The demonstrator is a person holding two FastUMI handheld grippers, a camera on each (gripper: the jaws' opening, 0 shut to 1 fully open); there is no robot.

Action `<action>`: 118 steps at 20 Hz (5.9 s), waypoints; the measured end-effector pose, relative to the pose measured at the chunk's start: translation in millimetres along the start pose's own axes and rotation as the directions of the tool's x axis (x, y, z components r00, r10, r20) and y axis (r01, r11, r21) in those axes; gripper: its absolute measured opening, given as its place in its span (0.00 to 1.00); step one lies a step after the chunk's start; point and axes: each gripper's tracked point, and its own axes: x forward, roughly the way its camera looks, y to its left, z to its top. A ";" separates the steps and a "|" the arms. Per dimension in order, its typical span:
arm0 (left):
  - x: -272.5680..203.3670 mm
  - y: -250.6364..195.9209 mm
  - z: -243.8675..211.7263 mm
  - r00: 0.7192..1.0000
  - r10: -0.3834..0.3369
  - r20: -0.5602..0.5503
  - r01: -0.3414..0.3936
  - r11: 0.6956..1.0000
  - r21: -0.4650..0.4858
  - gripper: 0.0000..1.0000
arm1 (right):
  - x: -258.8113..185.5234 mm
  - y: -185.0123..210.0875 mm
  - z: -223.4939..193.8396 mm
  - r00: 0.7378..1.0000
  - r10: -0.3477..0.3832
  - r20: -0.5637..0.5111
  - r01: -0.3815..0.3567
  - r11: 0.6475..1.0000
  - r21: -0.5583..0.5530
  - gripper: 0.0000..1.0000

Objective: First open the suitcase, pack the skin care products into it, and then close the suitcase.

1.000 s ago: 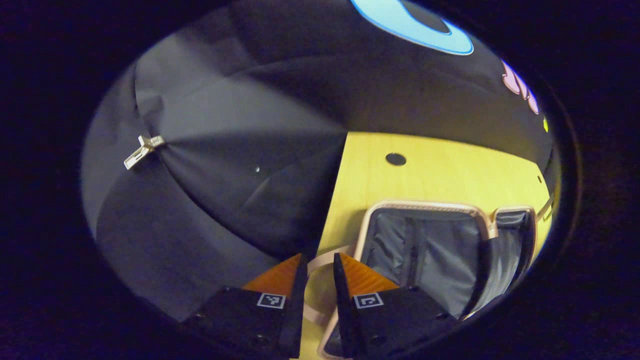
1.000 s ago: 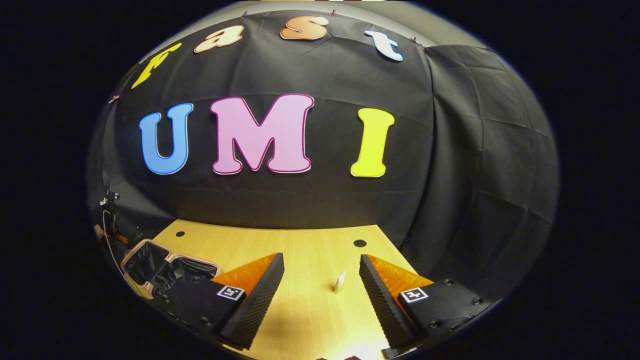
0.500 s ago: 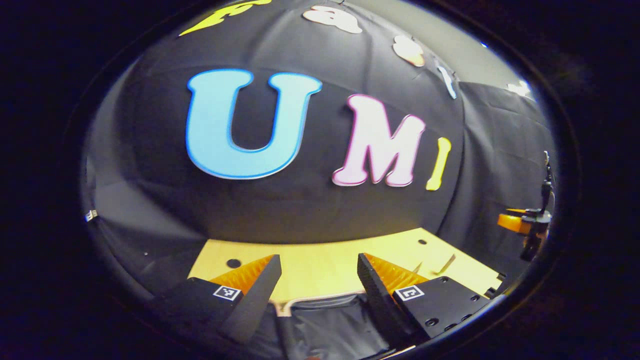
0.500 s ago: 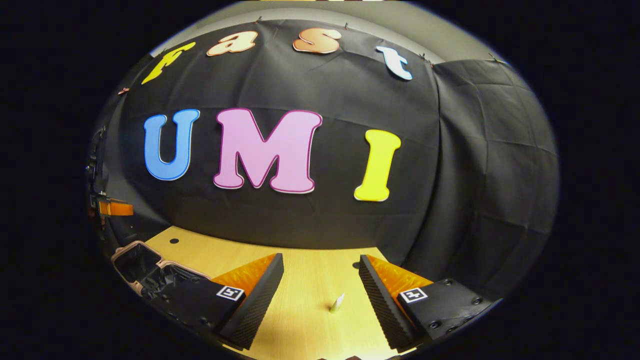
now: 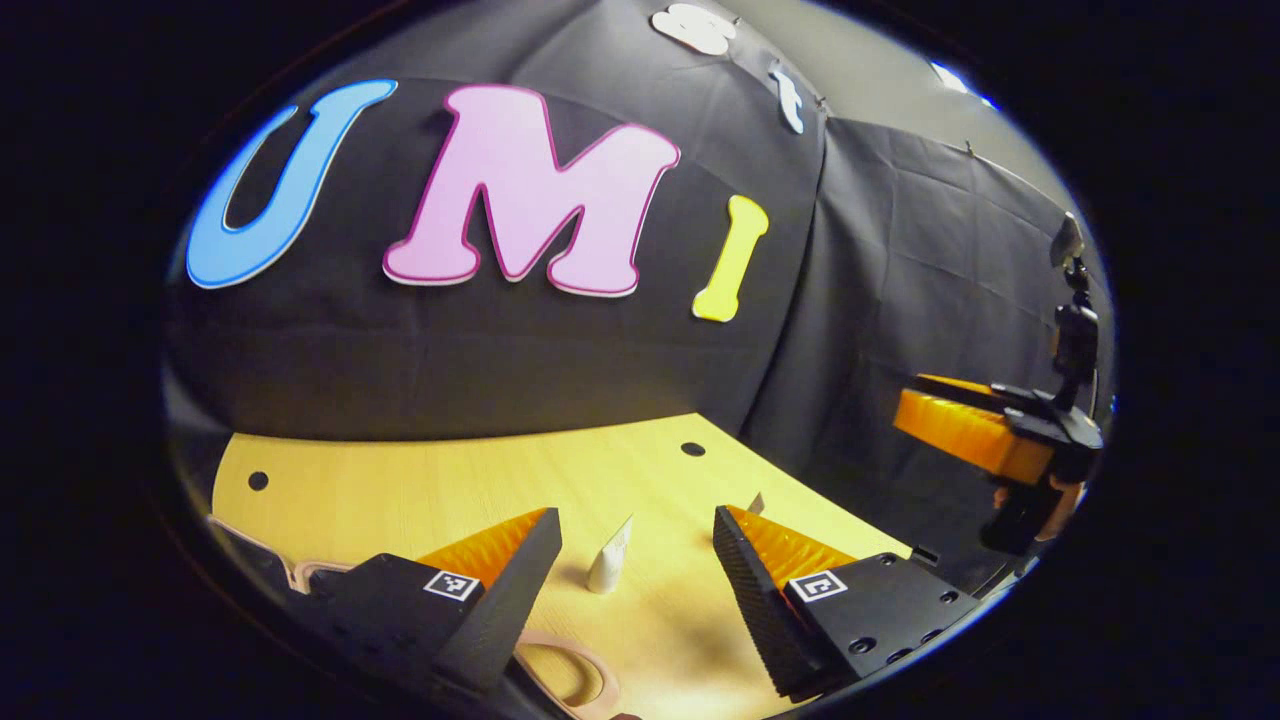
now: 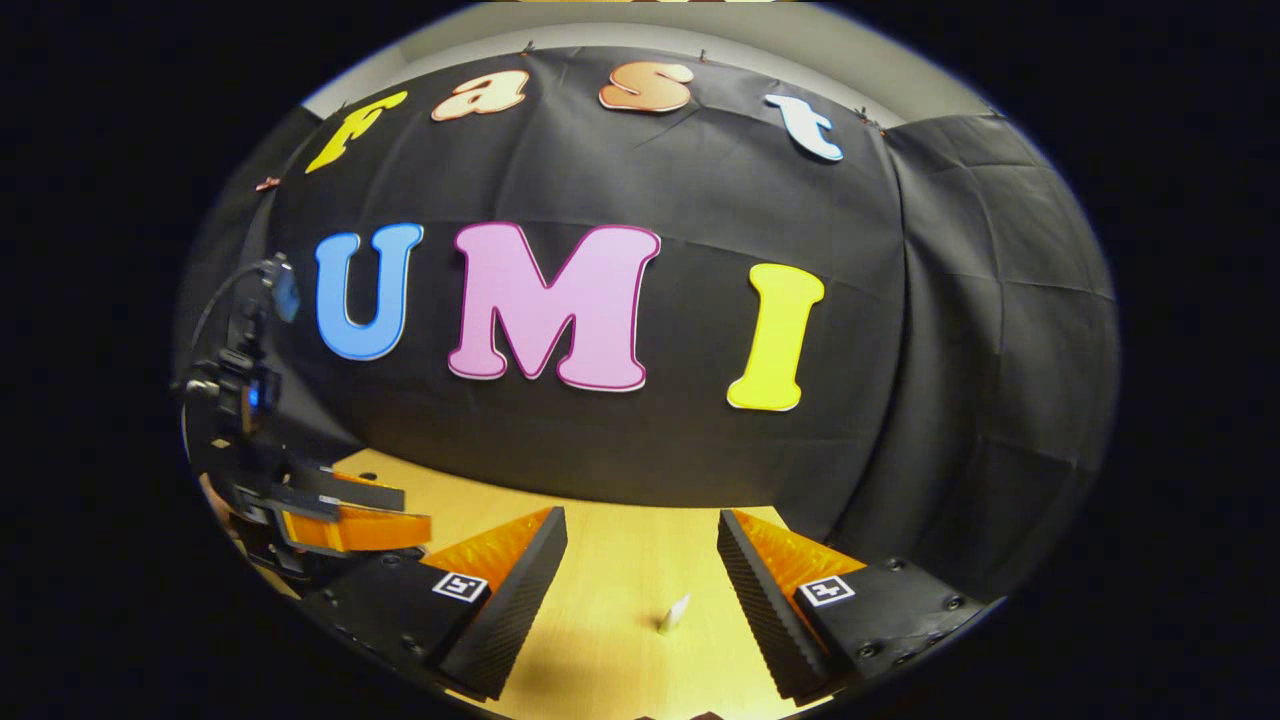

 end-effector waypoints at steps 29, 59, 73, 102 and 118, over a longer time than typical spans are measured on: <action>118.8 39.6 -77.6 0.930 0.113 -0.349 -0.105 0.994 0.043 0.44 | 162.6 -29.5 -300.4 0.826 0.156 -0.541 -0.048 0.977 0.207 0.20; -159.7 195.4 -119.6 0.824 0.396 -0.405 -0.452 0.891 -0.048 0.97 | -27.0 227.9 -139.9 0.676 0.576 -0.459 -0.479 0.817 0.321 0.26; -399.8 303.8 -209.9 0.642 0.669 -0.374 -0.755 0.637 -0.156 0.98 | -57.4 410.2 -304.9 0.081 0.336 -0.938 -0.210 0.926 0.313 0.27; -288.3 540.4 -247.0 0.618 0.536 -0.575 -0.785 0.372 -0.496 0.88 | -77.3 233.6 -149.5 0.693 0.346 -0.633 -0.158 0.929 0.334 0.98; -311.9 489.9 -119.5 0.642 0.665 -0.383 -0.762 0.610 -0.219 0.06 | -81.1 245.4 -134.6 0.693 0.461 -0.554 -0.292 0.882 0.369 0.98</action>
